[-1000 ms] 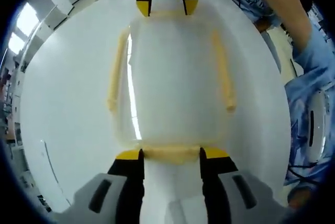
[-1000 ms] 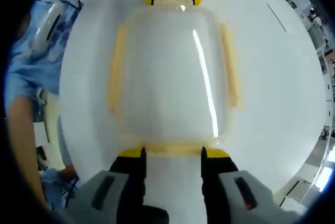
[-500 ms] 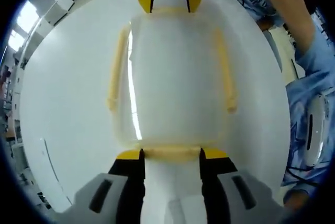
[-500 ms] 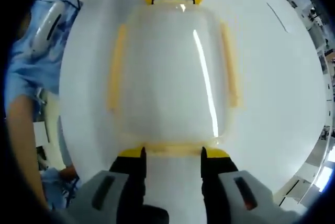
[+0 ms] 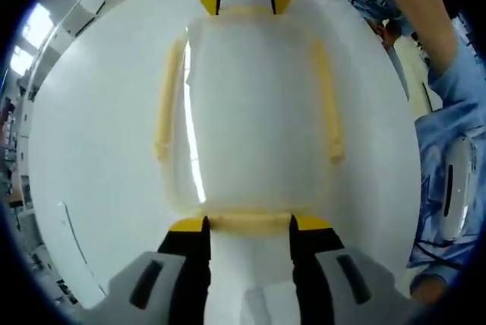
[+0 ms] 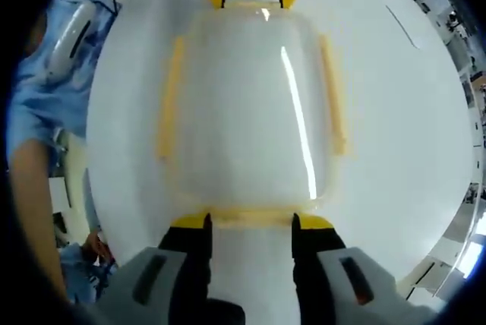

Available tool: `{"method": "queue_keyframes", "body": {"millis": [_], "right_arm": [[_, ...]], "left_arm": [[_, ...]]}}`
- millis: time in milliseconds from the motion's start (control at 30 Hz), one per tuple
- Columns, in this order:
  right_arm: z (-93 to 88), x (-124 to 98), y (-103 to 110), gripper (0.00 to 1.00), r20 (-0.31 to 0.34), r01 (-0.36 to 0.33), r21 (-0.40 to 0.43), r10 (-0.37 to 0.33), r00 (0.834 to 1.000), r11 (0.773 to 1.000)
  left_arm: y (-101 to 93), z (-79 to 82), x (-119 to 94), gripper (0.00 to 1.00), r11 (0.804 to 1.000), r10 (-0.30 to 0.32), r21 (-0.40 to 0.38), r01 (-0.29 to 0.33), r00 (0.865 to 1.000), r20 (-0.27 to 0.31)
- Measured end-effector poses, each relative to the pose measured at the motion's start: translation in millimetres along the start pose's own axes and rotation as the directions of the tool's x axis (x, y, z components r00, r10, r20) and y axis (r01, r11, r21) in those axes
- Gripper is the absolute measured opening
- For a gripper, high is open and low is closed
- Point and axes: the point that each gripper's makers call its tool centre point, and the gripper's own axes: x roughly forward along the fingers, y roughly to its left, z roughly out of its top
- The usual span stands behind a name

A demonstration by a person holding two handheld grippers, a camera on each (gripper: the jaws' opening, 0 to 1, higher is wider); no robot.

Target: Snap each plastic latch of the storage box into its locked position after aligning the lid with the box until every specified latch is closed and the lid sits flush.

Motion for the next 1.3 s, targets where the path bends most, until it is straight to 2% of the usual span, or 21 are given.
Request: {"method": "queue_keyframes", "body": {"millis": [133,300,467,600,800,967,1167,1300], "right_arm": [[-0.3,0.4,0.6,0.41,0.003,0.004,0.002,-0.004,1.000,1.000],[0.4,1.5,-0.1,0.41,-0.036,0.001,-0.003,-0.001,0.999,1.000],[0.8,0.6,-2.2,0.41,-0.046,0.000,-0.001,0.000,0.999,1.000],[1.3,1.1,-1.4,0.41,-0.062,0.005,0.006,-0.005,0.998,1.000],[2.6,1.3,0.7,0.40,-0.071,0.008,0.011,-0.007,0.997,1.000],[3.1,0.3,3.3,0.40,-0.054,0.013,0.014,-0.012,0.998,1.000],[5.1,0.4,5.2,0.40,-0.035,0.010,0.015,-0.009,0.999,1.000],[8.9,0.0,8.6,0.40,0.006,0.010,0.022,-0.010,1.000,1.000]], "left_arm": [[0.6,0.5,0.6,0.41,1.000,-0.002,0.006,0.002,1.000,-0.008],[1.0,0.0,1.1,0.41,1.000,-0.007,0.023,0.007,1.000,-0.007],[1.2,-0.6,1.0,0.41,1.000,-0.007,0.025,0.007,1.000,0.000],[1.0,-2.6,-1.5,0.40,0.999,-0.031,0.039,0.029,0.999,0.044],[0.1,-1.8,-1.8,0.40,0.998,-0.032,0.049,0.030,0.998,0.052],[-0.1,-1.9,-12.6,0.40,0.998,-0.035,0.046,0.031,0.995,0.090],[-1.0,-2.0,-16.2,0.40,0.998,-0.030,0.050,0.025,0.995,0.094],[-1.5,-4.1,-19.9,0.40,0.998,-0.028,0.051,0.023,0.995,0.094]]}}
